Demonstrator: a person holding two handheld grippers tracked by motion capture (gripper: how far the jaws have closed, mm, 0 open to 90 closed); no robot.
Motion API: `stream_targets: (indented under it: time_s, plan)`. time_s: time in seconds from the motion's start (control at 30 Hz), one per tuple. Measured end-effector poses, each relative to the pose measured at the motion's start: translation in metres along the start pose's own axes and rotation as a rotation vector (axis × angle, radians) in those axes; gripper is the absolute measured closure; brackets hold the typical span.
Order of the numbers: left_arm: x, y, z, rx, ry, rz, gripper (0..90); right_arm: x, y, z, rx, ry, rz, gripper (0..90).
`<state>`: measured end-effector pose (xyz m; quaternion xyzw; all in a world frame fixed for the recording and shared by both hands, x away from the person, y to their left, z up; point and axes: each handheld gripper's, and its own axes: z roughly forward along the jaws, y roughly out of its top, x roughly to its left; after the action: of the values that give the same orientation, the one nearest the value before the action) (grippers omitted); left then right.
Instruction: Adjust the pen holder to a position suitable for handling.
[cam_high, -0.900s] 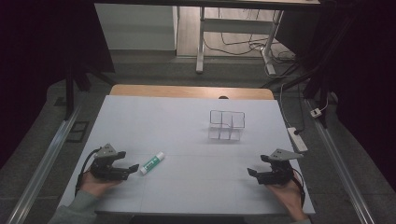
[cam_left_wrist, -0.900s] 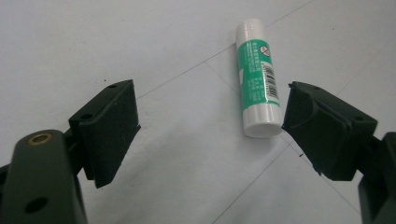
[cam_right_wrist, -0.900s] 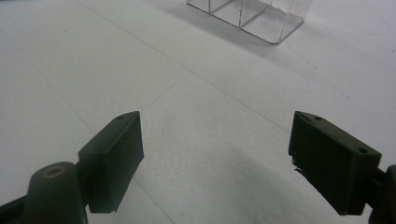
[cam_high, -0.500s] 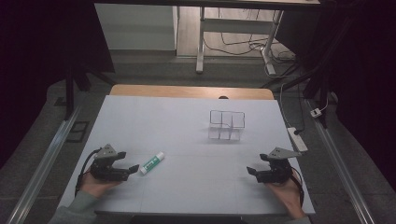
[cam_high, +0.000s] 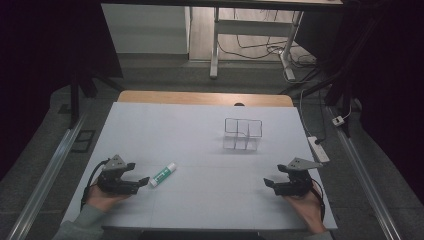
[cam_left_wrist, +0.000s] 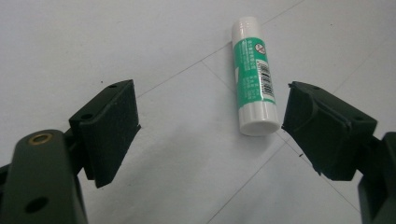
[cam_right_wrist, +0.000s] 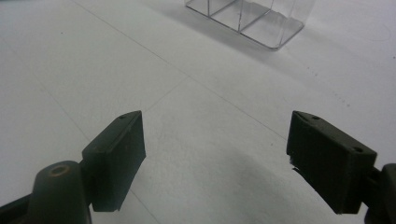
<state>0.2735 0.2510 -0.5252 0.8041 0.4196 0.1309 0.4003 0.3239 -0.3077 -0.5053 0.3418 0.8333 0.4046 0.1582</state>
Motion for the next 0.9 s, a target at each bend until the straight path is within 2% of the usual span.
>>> stream_targets:
  time_s: [0.3, 0.63, 0.8, 0.83, 0.9]
  plan:
    - [0.002, 0.0, 0.001, 0.002, -0.002, -0.007, 17.9, 0.001, 0.005, 0.002, 0.005, -0.006, 0.001, 20.0]
    - [0.003, 0.0, 0.002, 0.001, 0.0, -0.01, 17.9, -0.001, 0.024, 0.009, 0.0, -0.028, -0.001, 20.6]
    - [0.003, 0.0, 0.002, -0.001, 0.001, -0.011, 17.9, -0.006, 0.037, 0.014, 0.003, -0.049, -0.003, 21.6]
    - [0.003, 0.0, 0.002, 0.0, 0.0, -0.011, 17.9, -0.01, 0.043, 0.017, 0.005, -0.064, 0.006, 22.0]
    - [0.003, 0.0, 0.002, -0.003, -0.002, -0.012, 17.9, -0.014, 0.047, 0.019, 0.013, -0.065, 0.013, 22.0]
